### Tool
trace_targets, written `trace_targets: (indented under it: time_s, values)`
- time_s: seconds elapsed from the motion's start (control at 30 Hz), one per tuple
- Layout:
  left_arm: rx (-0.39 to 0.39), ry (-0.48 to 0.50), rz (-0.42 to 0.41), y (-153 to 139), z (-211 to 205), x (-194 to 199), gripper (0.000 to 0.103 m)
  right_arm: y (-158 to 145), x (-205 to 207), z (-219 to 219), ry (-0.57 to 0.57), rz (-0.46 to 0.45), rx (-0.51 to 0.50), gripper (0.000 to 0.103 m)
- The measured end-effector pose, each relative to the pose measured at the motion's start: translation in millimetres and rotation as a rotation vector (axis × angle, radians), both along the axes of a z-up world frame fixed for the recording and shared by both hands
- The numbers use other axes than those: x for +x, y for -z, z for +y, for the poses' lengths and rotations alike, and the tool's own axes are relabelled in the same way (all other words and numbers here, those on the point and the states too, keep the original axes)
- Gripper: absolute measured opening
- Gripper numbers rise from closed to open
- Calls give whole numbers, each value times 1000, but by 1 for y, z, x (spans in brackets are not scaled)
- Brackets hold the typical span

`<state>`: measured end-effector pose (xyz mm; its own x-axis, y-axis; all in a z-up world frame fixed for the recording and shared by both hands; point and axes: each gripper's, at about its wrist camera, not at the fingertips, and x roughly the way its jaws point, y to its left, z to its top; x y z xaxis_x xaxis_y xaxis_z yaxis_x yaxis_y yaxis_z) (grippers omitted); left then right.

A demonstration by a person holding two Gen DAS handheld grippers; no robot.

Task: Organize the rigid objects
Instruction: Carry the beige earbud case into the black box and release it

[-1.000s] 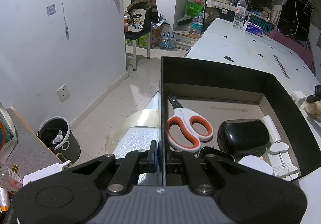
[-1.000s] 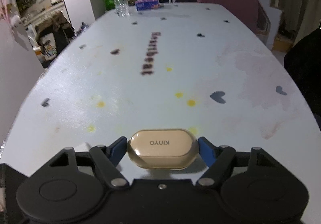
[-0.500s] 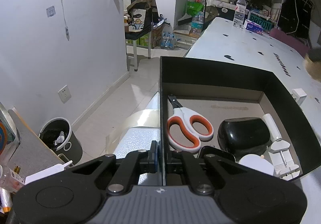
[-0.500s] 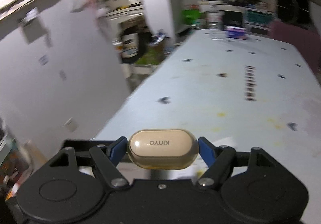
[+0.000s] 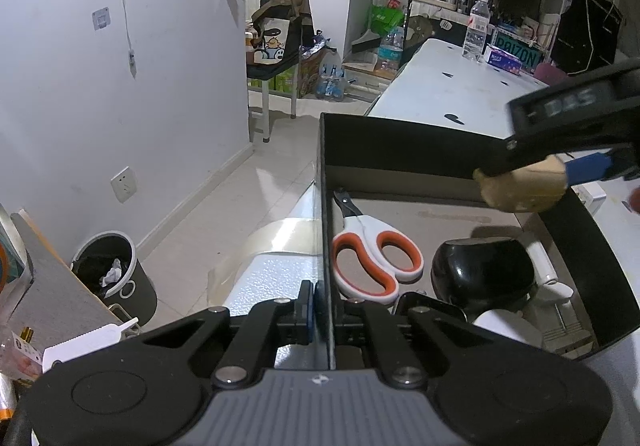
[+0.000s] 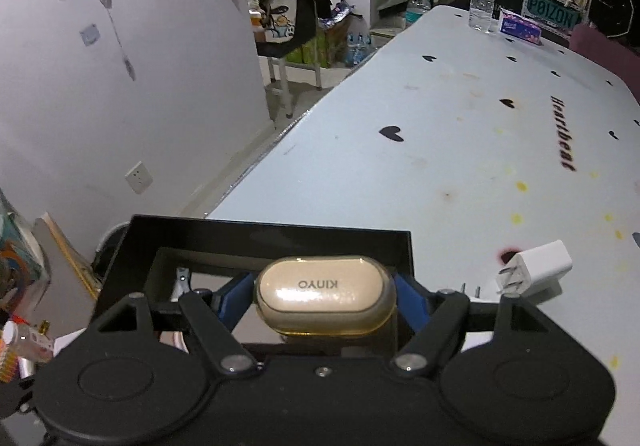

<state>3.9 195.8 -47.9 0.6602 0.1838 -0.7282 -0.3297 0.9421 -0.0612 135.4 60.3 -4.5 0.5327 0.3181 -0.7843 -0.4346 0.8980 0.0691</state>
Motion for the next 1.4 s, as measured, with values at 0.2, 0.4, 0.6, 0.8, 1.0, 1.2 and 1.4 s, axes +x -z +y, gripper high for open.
trace_targets:
  time_s: [0.2,0.4,0.6,0.8,1.0,1.2,1.4]
  values:
    - [-17,2,-9,-1,2,-2,7,8,3,10,17,-33,-53,78]
    - [-26,3,-12,-1,4,-2,8,10,3,14,17,-45,-75,79]
    - [-29,3,-12,-1,4,-3,8,5,3,8,24,-18,-35,81]
    - [-28,3,-12,-1,4,-3,8,-2,-7,4,1,-24,-27,83]
    - [-28,3,-12,-1,5,-3,8,-16,-22,-7,-26,-24,10,83]
    - [-28,3,-12,-1,4,-3,8,-29,-38,-22,-42,-33,44,84]
    - [-18,2,-5,0,5,-3,7,-34,-54,-38,-59,-51,48,86]
